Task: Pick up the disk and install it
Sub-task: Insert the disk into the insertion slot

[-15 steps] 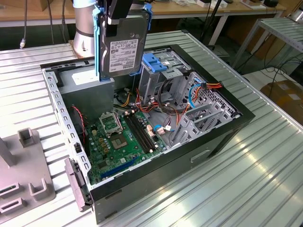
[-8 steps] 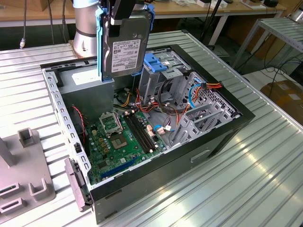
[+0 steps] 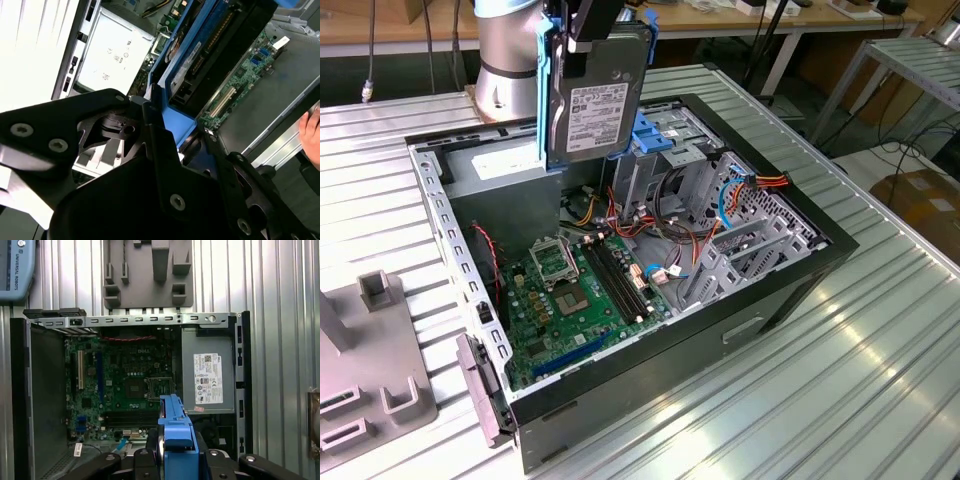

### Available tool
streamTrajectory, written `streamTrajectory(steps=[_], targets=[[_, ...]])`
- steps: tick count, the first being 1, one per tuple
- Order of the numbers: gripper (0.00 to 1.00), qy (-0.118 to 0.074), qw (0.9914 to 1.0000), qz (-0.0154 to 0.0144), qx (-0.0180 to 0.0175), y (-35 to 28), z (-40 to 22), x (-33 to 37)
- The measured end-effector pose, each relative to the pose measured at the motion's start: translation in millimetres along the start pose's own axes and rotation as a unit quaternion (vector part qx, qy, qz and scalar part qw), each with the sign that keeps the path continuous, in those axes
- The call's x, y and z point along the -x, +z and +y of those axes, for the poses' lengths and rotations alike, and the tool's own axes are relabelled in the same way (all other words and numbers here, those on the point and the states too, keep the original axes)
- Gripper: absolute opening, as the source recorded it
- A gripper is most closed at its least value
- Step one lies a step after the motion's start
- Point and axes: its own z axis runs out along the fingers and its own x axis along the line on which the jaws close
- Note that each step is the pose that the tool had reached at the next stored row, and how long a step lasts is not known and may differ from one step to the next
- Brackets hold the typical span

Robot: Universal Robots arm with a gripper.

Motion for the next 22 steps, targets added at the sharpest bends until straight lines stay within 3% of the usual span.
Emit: streamTrajectory(steps=[22], targets=[[0.37,0.001,1.00000,0.0000,0.0001,0.3,-6.2,-17.2]])
